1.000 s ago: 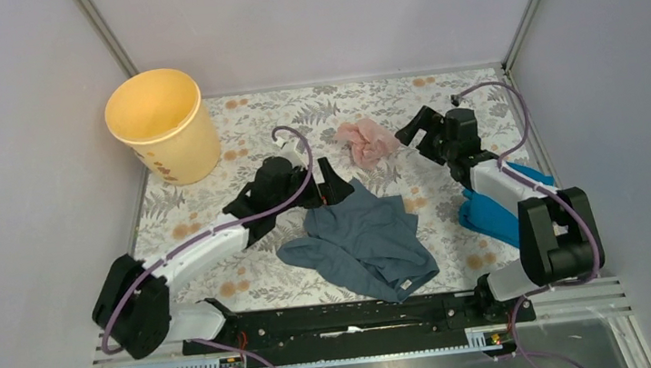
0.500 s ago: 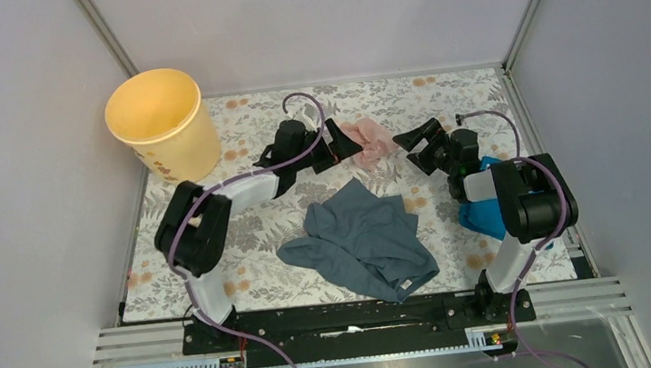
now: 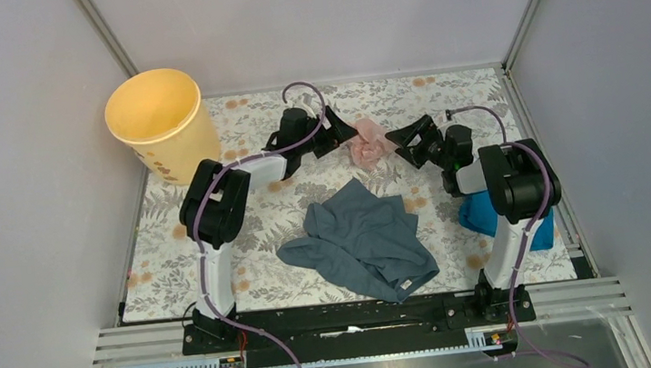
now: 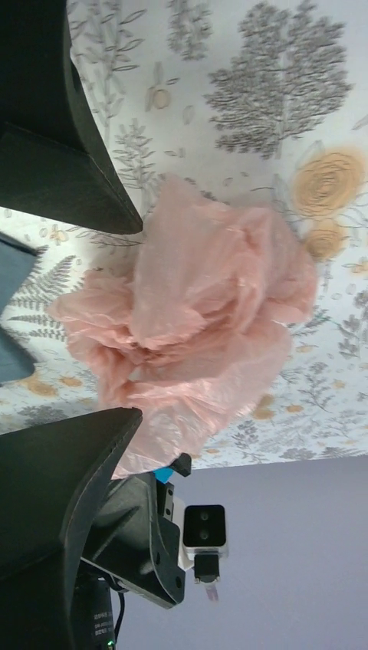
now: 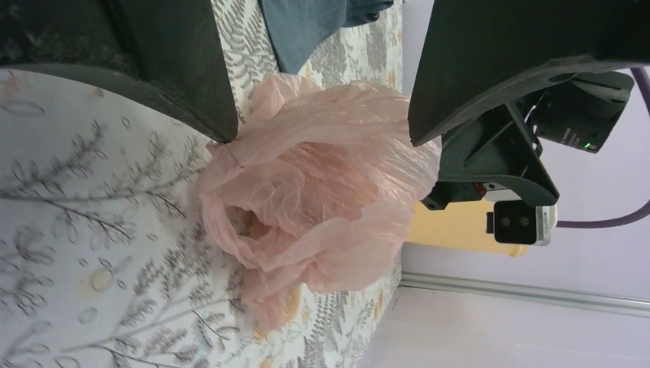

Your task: Put the trash bags into the trash bin

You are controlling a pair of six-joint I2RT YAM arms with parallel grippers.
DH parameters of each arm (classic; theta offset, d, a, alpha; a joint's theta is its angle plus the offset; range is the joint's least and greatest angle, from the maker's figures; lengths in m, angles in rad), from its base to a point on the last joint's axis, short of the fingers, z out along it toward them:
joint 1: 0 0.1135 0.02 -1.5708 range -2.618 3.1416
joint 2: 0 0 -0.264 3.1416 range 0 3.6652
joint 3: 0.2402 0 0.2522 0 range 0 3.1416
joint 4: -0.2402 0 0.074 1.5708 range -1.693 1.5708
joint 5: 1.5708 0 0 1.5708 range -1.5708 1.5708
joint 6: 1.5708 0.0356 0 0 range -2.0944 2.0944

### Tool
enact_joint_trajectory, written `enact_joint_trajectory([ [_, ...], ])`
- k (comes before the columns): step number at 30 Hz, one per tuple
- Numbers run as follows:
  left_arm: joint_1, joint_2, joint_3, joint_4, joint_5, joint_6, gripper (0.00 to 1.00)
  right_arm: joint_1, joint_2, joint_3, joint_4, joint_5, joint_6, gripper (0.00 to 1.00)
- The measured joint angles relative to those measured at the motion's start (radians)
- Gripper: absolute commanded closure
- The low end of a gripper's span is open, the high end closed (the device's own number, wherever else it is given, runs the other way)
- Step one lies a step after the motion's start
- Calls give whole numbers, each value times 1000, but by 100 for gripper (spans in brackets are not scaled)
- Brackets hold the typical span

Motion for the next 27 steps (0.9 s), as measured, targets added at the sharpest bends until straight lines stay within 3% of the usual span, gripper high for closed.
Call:
enact_joint_trajectory([
  [4, 18, 44, 63, 11, -1, 13, 32, 12, 32, 60, 3, -4, 0, 16],
  [6, 28, 72, 91, 12, 0, 18, 45, 24, 46, 81, 10, -3, 1, 2],
  [7, 33, 87, 106, 10, 2, 24, 52, 30, 48, 83, 15, -2, 6, 1],
  [12, 49, 120, 136, -12, 16, 42, 80, 51, 48, 83, 37, 0, 11, 0],
  [16, 63, 117, 136, -15, 31, 61, 95, 55, 48, 79, 38, 0, 8, 0],
  [19, 66, 89, 103, -8, 58, 63, 100, 55, 48, 77, 40, 0, 9, 0],
  [27, 64, -115, -60, 40, 101, 75, 100, 70, 76, 75, 145, -20, 58, 5],
])
